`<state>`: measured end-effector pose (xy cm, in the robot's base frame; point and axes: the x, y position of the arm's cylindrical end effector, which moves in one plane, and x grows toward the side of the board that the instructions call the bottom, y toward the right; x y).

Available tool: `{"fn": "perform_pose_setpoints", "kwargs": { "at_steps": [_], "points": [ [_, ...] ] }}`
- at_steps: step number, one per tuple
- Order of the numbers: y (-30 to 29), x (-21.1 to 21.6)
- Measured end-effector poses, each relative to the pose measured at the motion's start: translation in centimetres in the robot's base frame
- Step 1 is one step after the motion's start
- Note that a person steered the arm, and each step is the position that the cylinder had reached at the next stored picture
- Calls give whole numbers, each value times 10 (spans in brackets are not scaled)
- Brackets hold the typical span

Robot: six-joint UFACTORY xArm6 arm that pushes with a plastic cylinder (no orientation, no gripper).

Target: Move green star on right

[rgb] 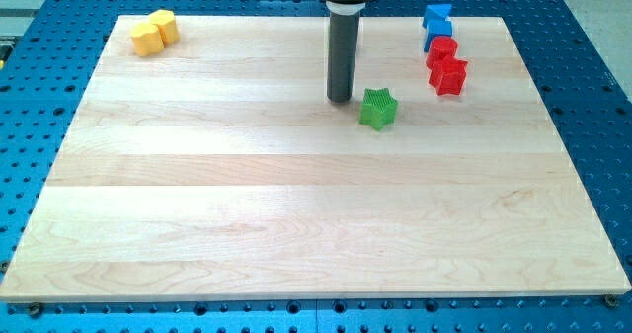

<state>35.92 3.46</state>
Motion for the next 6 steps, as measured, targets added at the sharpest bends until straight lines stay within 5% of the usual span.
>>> {"fn": "perform_pose_setpoints", "kwargs": {
  "at_steps": [2, 3, 4, 6],
  "points": [
    [-12, 59],
    [25, 63],
    [-15, 62],
    [49, 50]
  ]
}}
